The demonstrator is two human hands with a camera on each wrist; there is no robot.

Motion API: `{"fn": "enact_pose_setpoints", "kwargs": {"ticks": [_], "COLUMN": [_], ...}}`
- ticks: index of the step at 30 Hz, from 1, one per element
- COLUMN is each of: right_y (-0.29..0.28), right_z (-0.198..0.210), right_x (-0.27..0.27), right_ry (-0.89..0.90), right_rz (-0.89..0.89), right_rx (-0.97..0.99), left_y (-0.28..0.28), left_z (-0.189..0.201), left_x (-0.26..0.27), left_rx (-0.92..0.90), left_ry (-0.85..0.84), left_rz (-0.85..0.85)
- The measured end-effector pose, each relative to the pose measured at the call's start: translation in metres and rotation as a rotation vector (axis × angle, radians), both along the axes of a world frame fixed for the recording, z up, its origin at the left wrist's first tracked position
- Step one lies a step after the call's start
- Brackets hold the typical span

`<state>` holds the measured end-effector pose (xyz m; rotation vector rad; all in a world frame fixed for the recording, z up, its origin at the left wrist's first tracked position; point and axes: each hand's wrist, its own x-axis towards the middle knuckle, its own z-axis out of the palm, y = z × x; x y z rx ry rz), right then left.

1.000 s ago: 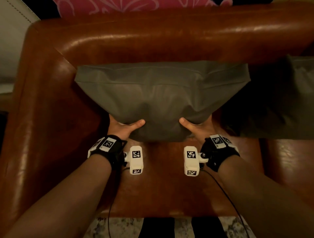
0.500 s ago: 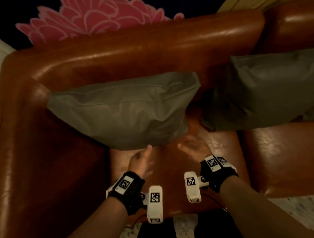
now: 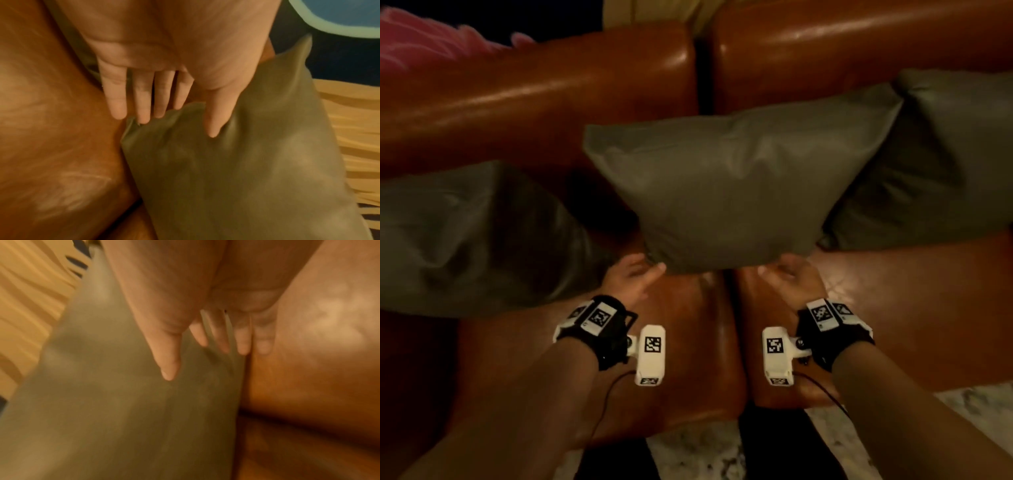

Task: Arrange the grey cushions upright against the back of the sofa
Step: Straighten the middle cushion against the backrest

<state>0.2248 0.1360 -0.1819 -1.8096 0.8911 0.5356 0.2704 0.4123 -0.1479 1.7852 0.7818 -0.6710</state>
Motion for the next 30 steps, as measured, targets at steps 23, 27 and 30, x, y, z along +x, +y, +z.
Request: {"fn": "enact_pose_setpoints", "kwargs": {"ticks": [23,27,30], "right_y": [-0.08,-0.074,-0.067], "right_z": [-0.005,-0.005,-0.005], "right_x": [0.09,0.09,0.094], "right_ry": [-0.34,-0.365,-0.374], "right_rz": [0.071,0.112,0.12], "right_rx": [0.046,0.054,0.069], "left_y": [-0.023,-0.022,-0.016], "left_z": [-0.019,-0.018,-0.026], "left_x": [0.047,0.036,0.041], "left_rx": [0.001,0.017,0.009], "left_ry": [-0.371,-0.374,-0.347], "left_rz": [-0.075,-0.013,0.004]}}
